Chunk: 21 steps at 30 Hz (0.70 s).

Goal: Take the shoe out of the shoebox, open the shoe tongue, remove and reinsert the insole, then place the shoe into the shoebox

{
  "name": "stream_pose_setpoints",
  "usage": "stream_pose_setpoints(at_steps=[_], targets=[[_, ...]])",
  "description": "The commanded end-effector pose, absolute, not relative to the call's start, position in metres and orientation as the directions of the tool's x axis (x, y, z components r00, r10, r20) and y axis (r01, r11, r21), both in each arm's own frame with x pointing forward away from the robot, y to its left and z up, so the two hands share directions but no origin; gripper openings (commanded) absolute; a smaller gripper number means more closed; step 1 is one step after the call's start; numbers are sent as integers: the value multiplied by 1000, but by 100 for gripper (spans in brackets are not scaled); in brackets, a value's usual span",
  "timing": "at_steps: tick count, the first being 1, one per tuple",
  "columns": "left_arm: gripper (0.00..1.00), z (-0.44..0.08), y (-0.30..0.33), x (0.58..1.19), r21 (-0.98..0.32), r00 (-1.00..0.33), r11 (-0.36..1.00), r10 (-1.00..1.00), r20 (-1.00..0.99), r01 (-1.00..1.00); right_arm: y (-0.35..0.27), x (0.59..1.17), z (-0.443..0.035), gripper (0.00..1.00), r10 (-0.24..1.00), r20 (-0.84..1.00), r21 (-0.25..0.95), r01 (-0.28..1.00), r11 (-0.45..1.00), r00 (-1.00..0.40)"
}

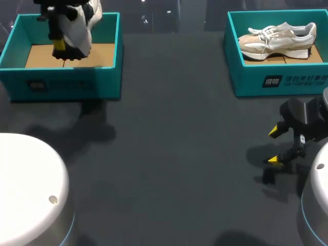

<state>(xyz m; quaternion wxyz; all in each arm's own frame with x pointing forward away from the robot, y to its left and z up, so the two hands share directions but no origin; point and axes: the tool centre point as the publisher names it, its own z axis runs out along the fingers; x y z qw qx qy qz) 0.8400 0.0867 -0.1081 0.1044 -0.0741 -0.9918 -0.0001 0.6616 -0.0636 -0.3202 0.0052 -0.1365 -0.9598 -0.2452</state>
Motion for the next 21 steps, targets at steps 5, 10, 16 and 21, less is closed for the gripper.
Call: stream_pose_setpoints(at_steps=[5,10,16,21], targets=[[0,-100,155,882,-57,-965,989,148,215,138,-64,660,-319,100,261,75,468,265,843,-963],[0,-100,155,882,-57,-965,989,148,215,138,-64,660,-319,100,261,75,468,265,843,-963],[0,-101,158,886,-61,-962,987,161,221,151,-64,660,-319,100,261,75,468,265,843,-963],[0,-116,201,929,-15,-963,991,131,235,131,-64,660,-319,100,261,75,468,265,843,-963]])
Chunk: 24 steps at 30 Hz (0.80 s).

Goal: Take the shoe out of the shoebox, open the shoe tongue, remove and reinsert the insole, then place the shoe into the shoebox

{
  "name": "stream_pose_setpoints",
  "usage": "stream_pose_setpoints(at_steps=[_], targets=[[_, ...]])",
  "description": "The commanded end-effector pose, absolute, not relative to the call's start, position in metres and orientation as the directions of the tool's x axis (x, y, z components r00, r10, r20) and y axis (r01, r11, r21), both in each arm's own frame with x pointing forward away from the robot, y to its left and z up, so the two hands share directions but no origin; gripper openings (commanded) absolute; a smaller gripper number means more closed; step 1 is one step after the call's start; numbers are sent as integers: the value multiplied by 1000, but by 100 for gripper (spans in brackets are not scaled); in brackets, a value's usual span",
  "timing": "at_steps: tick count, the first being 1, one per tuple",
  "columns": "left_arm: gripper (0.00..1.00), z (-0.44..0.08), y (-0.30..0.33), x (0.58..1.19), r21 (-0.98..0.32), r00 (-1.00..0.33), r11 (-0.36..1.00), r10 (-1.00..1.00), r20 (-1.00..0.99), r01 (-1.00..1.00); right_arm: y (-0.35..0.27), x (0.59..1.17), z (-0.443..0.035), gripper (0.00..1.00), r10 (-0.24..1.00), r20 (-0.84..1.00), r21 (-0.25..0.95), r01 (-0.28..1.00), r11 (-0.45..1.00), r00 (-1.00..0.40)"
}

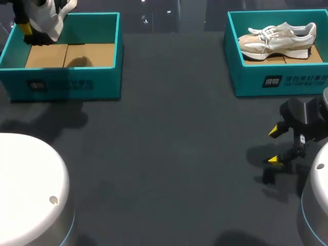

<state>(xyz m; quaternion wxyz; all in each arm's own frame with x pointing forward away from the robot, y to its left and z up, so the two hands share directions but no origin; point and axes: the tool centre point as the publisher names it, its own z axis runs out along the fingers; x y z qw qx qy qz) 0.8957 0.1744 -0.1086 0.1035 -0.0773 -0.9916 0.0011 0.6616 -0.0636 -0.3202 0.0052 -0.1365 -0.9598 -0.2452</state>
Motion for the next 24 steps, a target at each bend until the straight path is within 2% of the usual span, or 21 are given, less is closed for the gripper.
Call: stream_pose_setpoints(at_steps=[1,6,12,15,17,18,19,20,24], targets=[[0,-118,213,939,0,-966,994,111,232,114,-64,660,-319,100,261,75,468,265,843,-963],[0,-118,261,982,10,-971,999,38,234,41,-64,660,-319,100,261,75,468,265,843,-963],[0,-125,289,1007,7,-962,996,89,260,94,-64,660,-319,100,261,75,468,265,843,-963],[0,-129,295,1009,8,-939,976,206,274,216,-64,660,-319,100,261,75,468,265,843,-963],[0,-132,298,1006,5,-891,926,362,272,378,-64,660,-319,100,261,75,468,265,843,-963],[0,-133,300,1005,7,-847,879,457,272,477,-64,660,-319,100,261,75,468,265,843,-963],[0,-133,305,997,19,-744,762,625,236,647,-64,660,-319,100,261,75,468,265,843,-963],[0,-134,309,995,71,-711,715,672,208,696,-64,660,-319,100,261,75,468,265,843,-963],[0,-134,309,995,71,-711,715,672,208,696,-64,660,-319,100,261,75,468,265,843,-963]])
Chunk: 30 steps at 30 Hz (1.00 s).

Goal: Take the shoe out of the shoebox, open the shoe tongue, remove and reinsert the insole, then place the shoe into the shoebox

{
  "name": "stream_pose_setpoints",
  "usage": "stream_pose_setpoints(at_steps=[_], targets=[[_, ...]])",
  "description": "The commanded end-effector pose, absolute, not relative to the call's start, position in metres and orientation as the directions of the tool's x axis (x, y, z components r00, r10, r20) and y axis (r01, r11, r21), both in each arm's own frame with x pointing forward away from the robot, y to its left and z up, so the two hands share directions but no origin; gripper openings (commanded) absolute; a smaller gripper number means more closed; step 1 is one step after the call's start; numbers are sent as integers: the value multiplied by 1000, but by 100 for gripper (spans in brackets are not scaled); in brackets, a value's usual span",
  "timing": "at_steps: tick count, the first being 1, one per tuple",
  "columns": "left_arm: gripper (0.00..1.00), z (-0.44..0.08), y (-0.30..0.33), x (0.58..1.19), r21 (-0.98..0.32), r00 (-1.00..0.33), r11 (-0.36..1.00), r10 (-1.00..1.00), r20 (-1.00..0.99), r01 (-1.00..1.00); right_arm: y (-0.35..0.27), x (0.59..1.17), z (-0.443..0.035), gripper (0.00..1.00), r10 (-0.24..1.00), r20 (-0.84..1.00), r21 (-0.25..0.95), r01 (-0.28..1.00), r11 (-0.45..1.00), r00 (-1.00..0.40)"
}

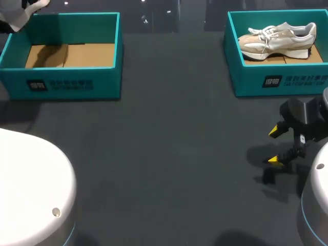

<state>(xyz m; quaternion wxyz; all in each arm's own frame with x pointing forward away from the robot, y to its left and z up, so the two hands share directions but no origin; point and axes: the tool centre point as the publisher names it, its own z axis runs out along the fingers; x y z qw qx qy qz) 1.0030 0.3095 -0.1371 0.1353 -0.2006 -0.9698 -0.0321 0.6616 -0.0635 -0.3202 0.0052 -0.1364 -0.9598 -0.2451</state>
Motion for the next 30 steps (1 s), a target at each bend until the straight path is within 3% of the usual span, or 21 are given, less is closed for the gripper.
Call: stream_pose_setpoints(at_steps=[1,8,10,15,27,30], targets=[[0,-134,309,995,71,-711,715,672,208,696,-64,660,-319,100,261,75,468,265,843,-963],[0,-134,309,995,71,-711,715,672,208,696,-64,660,-319,100,261,75,468,265,843,-963],[0,-133,313,999,108,-629,621,751,201,776,-64,660,-319,100,261,75,468,265,843,-963],[0,-135,333,1019,84,-271,258,937,221,962,-64,660,-319,100,261,75,468,265,843,-963],[0,-134,340,1039,91,-307,294,921,239,952,-64,660,-319,100,261,75,468,265,843,-963],[0,-141,338,1049,99,-227,207,936,268,973,-64,660,-319,100,261,75,468,265,843,-963]])
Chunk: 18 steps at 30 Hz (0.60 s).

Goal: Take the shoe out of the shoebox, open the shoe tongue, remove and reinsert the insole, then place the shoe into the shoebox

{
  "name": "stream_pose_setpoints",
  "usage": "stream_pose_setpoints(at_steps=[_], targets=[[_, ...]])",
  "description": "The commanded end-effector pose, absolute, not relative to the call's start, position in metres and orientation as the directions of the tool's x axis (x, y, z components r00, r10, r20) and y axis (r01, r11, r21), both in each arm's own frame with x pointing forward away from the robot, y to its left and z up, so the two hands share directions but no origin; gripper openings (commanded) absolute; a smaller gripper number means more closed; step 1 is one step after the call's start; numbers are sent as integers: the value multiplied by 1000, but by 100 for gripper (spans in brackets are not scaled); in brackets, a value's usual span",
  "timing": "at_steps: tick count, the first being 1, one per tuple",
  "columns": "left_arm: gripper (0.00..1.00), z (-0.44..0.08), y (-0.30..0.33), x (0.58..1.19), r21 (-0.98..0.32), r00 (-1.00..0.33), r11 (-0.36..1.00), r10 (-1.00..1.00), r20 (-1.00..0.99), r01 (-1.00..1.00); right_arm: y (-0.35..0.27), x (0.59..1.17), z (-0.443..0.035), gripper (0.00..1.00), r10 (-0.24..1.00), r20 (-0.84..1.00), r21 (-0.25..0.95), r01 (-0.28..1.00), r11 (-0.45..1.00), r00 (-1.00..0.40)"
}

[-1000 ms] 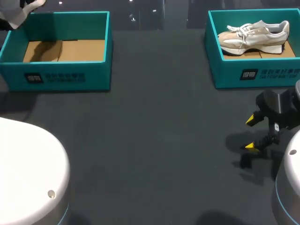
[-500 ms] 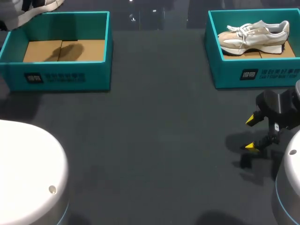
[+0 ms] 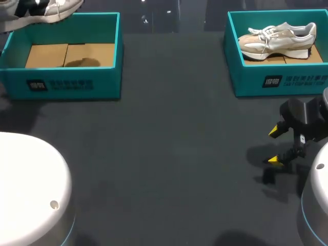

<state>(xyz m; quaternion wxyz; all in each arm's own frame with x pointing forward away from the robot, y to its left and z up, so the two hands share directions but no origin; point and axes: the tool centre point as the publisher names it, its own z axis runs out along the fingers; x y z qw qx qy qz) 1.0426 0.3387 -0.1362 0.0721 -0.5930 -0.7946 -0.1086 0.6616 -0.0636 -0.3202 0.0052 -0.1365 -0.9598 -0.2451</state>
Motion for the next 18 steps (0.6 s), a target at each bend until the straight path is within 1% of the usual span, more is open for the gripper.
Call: stream_pose_setpoints(at_steps=[1,2,5,6,7,8,16,18], targets=[[0,-142,339,1052,94,-200,181,941,274,979,-64,660,-319,100,261,75,468,265,843,-963],[0,-143,339,1055,102,-194,172,941,277,980,-64,660,-319,100,261,75,468,265,843,-963],[0,-147,339,1059,173,-128,76,943,307,982,-64,660,-319,100,261,75,468,265,843,-963],[0,-149,340,1059,180,-88,30,943,322,983,-64,660,-319,100,261,75,468,265,843,-963],[0,-149,342,1061,175,-88,30,937,339,984,-64,660,-319,100,261,75,468,265,843,-963],[0,-148,344,1064,193,-122,56,928,352,980,-64,660,-319,100,261,75,468,265,843,-963],[0,-148,344,1064,193,-122,56,928,352,980,-64,660,-319,100,261,75,468,265,843,-963],[0,-159,336,1070,189,-102,36,930,353,981,-64,660,-319,100,261,75,468,265,843,-963]])
